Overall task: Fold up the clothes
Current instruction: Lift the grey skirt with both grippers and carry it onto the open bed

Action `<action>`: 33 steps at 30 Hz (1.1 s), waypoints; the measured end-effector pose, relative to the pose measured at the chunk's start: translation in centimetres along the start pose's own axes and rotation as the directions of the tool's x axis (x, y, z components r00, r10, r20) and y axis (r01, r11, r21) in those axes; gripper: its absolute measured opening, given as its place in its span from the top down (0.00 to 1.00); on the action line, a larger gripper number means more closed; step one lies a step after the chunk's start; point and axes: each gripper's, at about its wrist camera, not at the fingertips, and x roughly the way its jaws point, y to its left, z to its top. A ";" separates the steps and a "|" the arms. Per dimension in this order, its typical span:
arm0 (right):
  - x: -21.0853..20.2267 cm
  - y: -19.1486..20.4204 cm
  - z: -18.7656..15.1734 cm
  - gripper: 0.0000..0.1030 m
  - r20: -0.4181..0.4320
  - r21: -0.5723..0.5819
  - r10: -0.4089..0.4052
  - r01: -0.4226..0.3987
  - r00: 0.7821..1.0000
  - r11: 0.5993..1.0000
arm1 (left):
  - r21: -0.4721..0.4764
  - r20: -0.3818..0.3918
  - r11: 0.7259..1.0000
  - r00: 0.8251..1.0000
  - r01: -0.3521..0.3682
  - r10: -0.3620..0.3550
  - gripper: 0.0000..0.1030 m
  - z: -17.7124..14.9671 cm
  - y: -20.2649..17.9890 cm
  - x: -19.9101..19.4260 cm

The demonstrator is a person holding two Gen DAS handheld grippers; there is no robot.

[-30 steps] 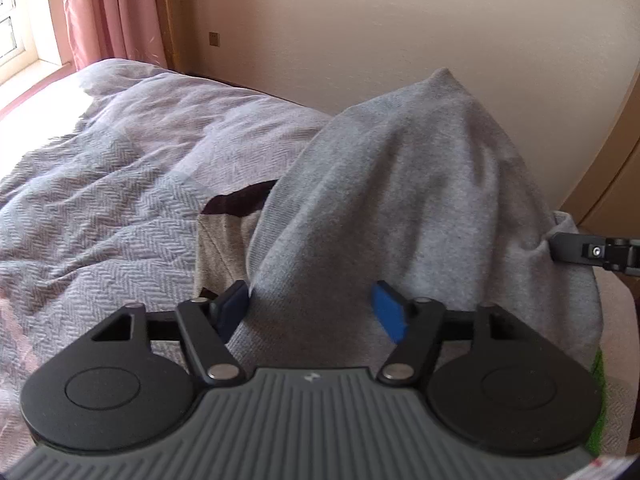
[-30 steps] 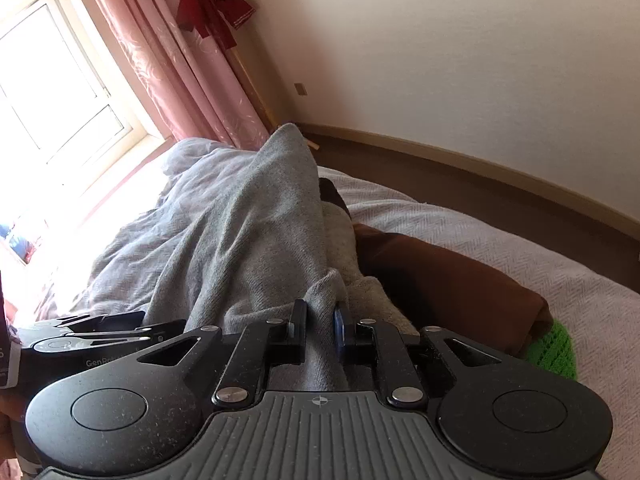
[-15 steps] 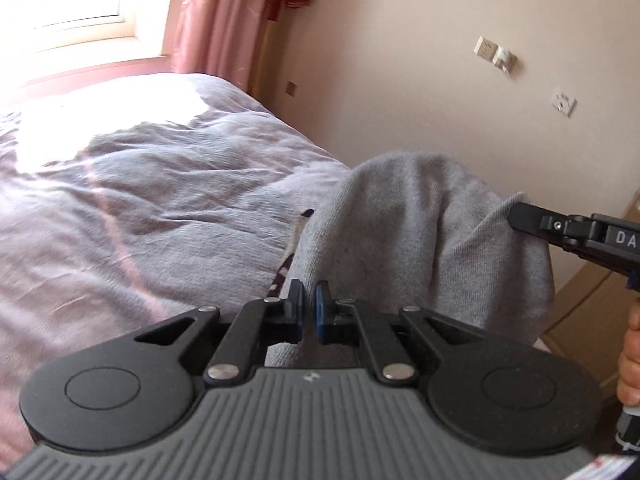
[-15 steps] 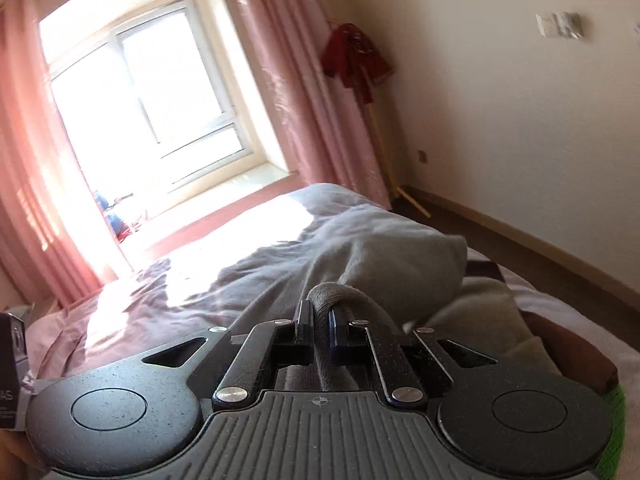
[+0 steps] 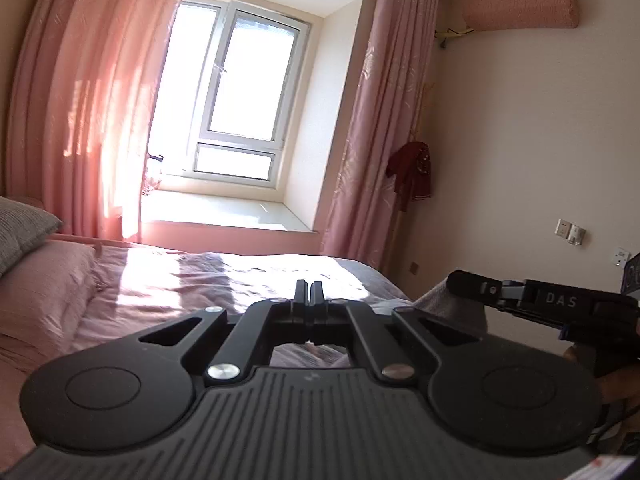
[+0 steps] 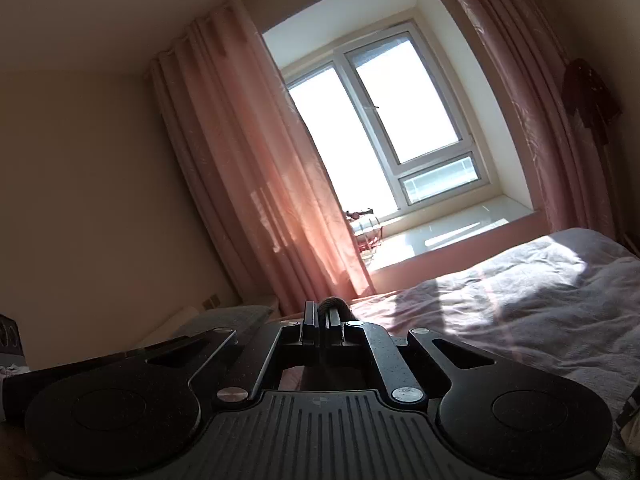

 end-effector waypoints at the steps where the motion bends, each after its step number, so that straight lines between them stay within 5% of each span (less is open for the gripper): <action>1: 0.5 2.0 -0.1 1.00 0.000 -0.010 0.039 -0.039 0.999 0.999 | 0.001 0.006 1.000 1.000 -0.028 0.028 1.00 0.1 1.1 -1.4; 8: 2.8 14.8 0.9 1.00 0.041 -0.113 0.123 -0.118 0.992 0.987 | -0.135 -0.141 0.966 0.970 -0.219 0.200 1.00 -3.6 9.1 -9.2; 17: 0.9 22.3 3.2 1.00 0.190 -0.104 0.150 -0.132 0.970 0.986 | -0.181 -0.242 0.914 0.917 -0.363 0.317 1.00 -7.6 14.4 -18.6; 19: 0.6 21.9 2.5 1.00 0.128 -0.138 0.068 -0.050 0.989 0.989 | -0.191 -0.261 0.906 0.909 -0.378 0.325 0.99 -8.4 14.5 -19.7; 21: 1.3 20.9 0.0 0.92 -0.061 -0.234 -0.074 0.057 0.995 0.971 | -0.196 -0.296 0.897 0.896 -0.395 0.330 0.99 -9.5 14.5 -20.4; 22: 1.8 20.0 -2.1 0.87 -0.177 -0.277 -0.145 0.092 0.973 0.957 | -0.199 -0.321 0.895 0.890 -0.399 0.325 0.96 -10.0 14.2 -20.2; 24: 2.2 17.8 -7.1 0.77 -0.404 -0.300 -0.234 0.113 0.884 0.947 | -0.198 -0.377 0.894 0.873 -0.403 0.310 0.86 -11.7 13.4 -20.4; 29: -1.3 13.3 -19.1 0.73 -0.678 -0.287 -0.315 0.155 0.664 0.945 | -0.165 -0.565 0.887 0.778 -0.431 0.273 0.79 -16.3 11.0 -19.6; 30: -3.1 12.2 -21.1 0.71 -0.707 -0.279 -0.312 0.156 0.634 0.948 | -0.157 -0.598 0.889 0.758 -0.431 0.262 0.78 -17.2 10.3 -19.5; 33: -8.1 10.0 -24.3 0.66 -0.758 -0.229 -0.279 0.160 0.589 0.960 | -0.116 -0.662 0.893 0.704 -0.435 0.257 0.71 -19.5 7.8 -19.5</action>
